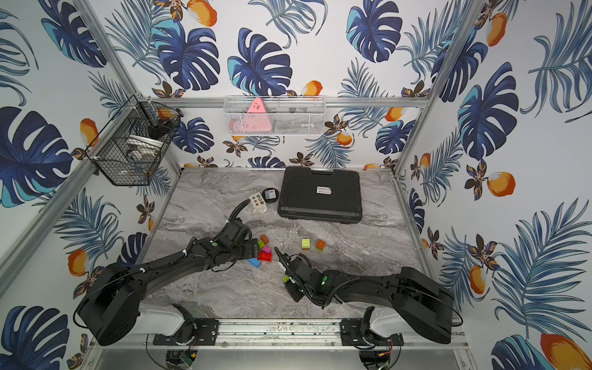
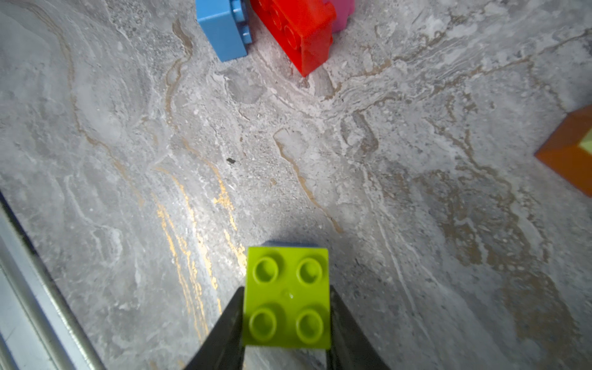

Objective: Assemble the letter h with lego
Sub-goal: Assemble the lego brick with the lego brick.

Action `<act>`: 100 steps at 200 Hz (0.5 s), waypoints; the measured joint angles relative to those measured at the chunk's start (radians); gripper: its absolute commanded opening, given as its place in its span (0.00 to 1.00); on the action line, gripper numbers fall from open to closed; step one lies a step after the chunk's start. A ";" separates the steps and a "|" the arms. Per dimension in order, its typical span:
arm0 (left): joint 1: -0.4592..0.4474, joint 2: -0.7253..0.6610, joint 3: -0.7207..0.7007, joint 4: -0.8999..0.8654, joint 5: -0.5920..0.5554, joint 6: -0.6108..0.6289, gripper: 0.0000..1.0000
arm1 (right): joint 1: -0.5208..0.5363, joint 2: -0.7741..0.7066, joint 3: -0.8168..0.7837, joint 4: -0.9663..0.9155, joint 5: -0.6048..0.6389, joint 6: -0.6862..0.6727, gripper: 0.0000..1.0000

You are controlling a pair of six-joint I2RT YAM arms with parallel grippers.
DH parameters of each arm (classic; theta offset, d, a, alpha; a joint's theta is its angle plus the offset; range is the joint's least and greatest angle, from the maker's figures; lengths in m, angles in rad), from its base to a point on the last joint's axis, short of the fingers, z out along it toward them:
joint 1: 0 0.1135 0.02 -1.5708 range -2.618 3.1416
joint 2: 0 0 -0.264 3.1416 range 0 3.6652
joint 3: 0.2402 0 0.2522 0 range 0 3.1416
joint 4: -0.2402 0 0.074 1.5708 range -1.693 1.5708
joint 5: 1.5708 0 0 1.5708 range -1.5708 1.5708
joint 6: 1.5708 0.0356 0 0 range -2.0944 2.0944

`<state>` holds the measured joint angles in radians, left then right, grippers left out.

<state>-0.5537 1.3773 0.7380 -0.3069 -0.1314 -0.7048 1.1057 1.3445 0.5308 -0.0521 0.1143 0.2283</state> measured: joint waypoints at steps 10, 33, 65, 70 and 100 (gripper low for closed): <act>0.000 0.000 0.000 0.000 0.002 0.000 0.91 | 0.000 -0.002 -0.002 -0.001 0.000 0.002 0.44; 0.000 0.000 -0.002 0.000 0.002 0.000 0.91 | 0.000 -0.004 -0.002 -0.006 0.000 0.007 0.49; 0.000 0.004 -0.002 0.000 0.002 0.000 0.91 | 0.000 -0.032 0.000 -0.033 -0.009 0.018 0.57; 0.000 0.004 -0.002 0.000 0.002 0.000 0.91 | 0.000 -0.043 0.003 -0.041 -0.014 0.019 0.58; 0.000 0.004 -0.003 0.002 0.002 0.000 0.93 | 0.000 -0.107 0.047 -0.101 -0.026 0.041 0.66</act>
<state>-0.5537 1.3811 0.7345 -0.3054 -0.1291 -0.7048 1.1053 1.2373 0.5774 -0.1532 0.0879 0.2695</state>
